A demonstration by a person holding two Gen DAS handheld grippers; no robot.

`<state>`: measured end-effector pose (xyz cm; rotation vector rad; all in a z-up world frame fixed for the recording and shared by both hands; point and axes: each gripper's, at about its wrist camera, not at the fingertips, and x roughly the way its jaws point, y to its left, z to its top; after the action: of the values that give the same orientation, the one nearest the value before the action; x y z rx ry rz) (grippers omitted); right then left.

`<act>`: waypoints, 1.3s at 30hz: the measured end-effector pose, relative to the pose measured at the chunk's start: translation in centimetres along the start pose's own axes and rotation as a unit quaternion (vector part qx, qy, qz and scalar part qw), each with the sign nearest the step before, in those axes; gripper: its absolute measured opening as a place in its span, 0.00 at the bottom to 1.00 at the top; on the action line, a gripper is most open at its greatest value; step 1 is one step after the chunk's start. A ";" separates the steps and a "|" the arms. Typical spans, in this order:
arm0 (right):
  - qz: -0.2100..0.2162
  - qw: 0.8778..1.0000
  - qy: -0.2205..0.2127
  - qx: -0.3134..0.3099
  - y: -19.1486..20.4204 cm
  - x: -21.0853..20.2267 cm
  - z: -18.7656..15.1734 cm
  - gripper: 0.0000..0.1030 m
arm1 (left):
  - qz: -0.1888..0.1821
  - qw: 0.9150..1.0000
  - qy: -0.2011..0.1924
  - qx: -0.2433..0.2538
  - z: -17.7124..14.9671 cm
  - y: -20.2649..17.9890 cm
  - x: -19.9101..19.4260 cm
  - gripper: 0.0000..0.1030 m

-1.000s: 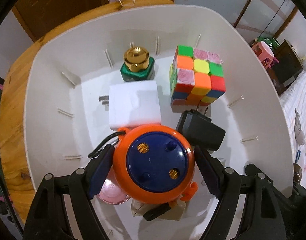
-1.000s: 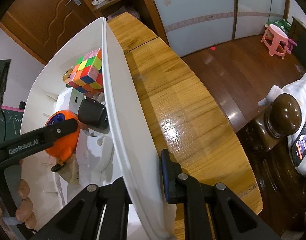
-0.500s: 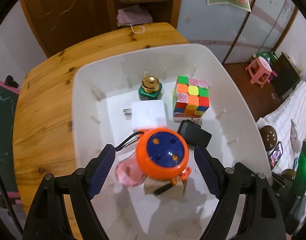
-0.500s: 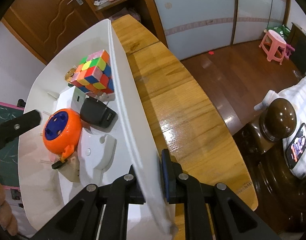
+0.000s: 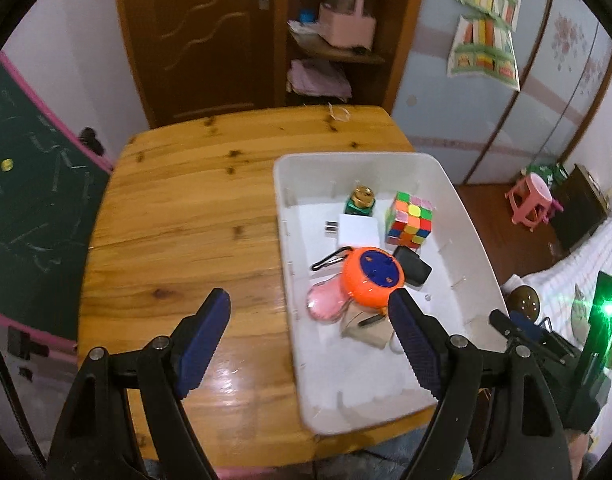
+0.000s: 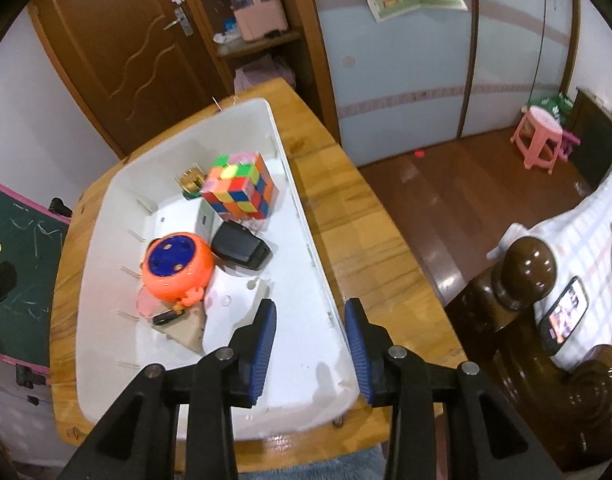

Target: Organize rigid objects

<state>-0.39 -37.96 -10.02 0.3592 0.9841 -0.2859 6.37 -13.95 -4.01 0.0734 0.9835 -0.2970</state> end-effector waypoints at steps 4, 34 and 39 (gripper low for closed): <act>0.035 0.999 -0.022 -0.025 1.9 -3.2 -0.4 0.36 | 0.008 1.000 -0.017 -0.018 -1.3 1.4 -2.5 0.81; 0.148 0.961 -0.127 -0.197 14.3 -20.2 -4.7 0.52 | 0.103 0.989 -0.047 -0.099 -7.7 7.0 -12.8 0.82; 0.143 0.961 -0.135 -0.196 14.6 -20.7 -4.8 0.53 | 0.113 0.986 -0.058 -0.104 -7.8 7.2 -13.6 0.82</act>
<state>-9.10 -21.27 7.55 0.0906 0.6863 0.1229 -5.00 -2.56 2.42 -0.0232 0.8756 0.0102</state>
